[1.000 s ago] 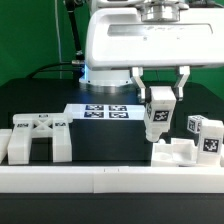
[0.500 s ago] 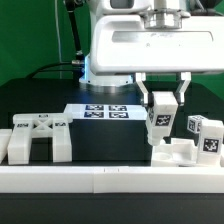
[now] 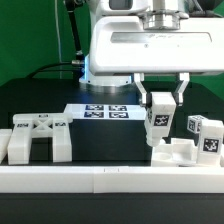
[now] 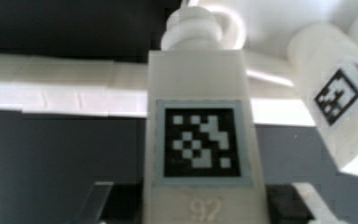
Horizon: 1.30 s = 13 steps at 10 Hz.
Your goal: Assemble chair
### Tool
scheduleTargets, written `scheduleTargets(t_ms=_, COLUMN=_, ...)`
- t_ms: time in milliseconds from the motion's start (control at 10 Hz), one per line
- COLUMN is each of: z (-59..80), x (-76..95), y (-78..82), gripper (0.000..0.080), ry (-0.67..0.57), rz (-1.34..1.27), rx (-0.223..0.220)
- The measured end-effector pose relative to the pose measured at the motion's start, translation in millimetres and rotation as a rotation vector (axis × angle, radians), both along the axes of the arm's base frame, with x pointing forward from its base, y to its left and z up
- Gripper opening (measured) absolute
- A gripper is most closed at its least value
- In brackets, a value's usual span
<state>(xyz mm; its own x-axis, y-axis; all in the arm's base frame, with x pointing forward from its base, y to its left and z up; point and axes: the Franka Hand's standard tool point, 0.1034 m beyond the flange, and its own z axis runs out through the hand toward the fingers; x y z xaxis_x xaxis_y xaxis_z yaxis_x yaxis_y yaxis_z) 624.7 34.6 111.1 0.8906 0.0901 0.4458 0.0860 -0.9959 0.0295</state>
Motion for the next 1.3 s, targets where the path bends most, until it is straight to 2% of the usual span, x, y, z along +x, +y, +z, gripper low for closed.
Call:
scheduleTargets(t_ms=1000, z=-7.0, x=-4.3, y=0.0, gripper=0.0292, ry=0.012, rz=0.004, rx=0.016)
scheduleTargets(t_ms=1300, z=-5.2, x=1.8, y=7.0, gripper=0.0292, ry=0.003, rz=0.016, rx=0.024)
